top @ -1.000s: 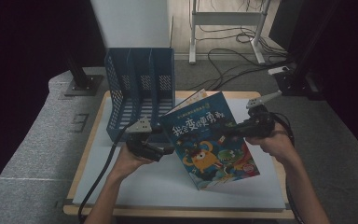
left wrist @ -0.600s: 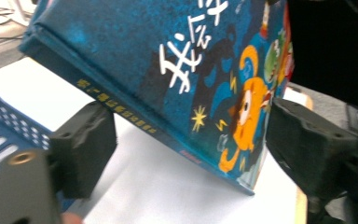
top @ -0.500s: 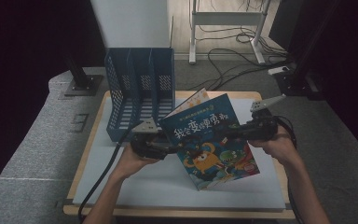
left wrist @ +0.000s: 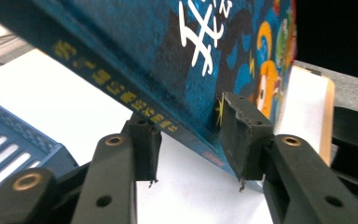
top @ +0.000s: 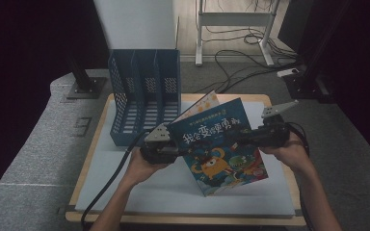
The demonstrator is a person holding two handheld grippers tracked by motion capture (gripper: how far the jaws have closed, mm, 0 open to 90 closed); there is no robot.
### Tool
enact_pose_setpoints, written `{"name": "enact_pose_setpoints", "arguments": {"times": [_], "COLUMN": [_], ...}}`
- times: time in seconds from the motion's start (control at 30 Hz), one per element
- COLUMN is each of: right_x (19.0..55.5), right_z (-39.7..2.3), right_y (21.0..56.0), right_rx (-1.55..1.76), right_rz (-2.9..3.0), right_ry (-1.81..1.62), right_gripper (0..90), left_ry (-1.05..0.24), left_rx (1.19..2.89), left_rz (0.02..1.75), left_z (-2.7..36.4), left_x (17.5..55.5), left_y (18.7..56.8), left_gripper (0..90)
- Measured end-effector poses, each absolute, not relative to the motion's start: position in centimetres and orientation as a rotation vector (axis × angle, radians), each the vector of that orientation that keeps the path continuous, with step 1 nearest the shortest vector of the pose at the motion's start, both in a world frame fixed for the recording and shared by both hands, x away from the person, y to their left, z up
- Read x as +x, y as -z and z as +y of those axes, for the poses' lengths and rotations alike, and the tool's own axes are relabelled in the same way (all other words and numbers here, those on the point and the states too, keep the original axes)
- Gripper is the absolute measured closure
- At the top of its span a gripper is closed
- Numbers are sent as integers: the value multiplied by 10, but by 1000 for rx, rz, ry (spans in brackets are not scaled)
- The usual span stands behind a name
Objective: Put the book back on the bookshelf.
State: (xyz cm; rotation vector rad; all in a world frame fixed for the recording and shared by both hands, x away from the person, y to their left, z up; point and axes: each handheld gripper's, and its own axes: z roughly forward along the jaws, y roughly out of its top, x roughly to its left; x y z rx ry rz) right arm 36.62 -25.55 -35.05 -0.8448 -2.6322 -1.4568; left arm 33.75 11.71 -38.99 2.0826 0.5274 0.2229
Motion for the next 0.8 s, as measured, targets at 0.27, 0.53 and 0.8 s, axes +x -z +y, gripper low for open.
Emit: {"name": "enact_pose_setpoints", "arguments": {"times": [0.27, 0.53, 0.8], "right_x": [366, 366, 365], "right_z": [-255, -260, -270], "right_y": [356, 366, 382], "right_rx": [-861, -868, -932], "right_rz": [-2706, -2697, -2697], "right_ry": [1439, 1446, 1427], "right_gripper": [626, 583, 494], "left_ry": [-241, -200, -148], "left_rx": [2119, 2131, 2103], "left_rz": [492, 445, 444], "left_z": [110, 92, 86], "left_x": [331, 329, 329], "left_y": [391, 404, 404], "left_gripper": [611, 581, 660]}}
